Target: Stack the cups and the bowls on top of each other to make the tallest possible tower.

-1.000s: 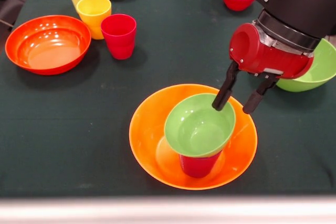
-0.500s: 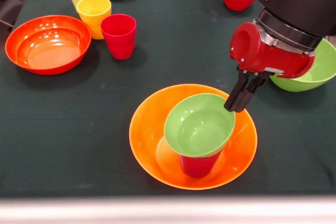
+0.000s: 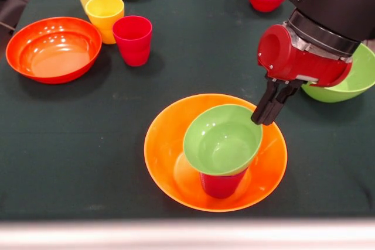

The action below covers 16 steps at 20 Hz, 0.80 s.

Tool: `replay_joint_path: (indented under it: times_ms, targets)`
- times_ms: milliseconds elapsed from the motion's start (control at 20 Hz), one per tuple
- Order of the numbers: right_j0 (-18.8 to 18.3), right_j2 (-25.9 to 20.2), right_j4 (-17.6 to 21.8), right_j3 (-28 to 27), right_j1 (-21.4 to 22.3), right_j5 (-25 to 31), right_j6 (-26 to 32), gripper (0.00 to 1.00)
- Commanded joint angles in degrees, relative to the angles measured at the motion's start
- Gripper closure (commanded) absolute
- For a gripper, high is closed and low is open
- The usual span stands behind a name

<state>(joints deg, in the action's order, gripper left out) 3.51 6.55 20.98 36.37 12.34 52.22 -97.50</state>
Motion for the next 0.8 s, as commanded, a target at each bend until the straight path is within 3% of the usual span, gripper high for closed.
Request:
replay_joint_path:
  times_ms: [50, 800]
  targets:
    - [-0.49, -3.58, -0.03, 8.82, 0.04, -0.19, 1.95, 1.00]
    - [-0.88, -4.21, 0.30, 7.69, -1.38, -1.25, 2.06, 1.00]
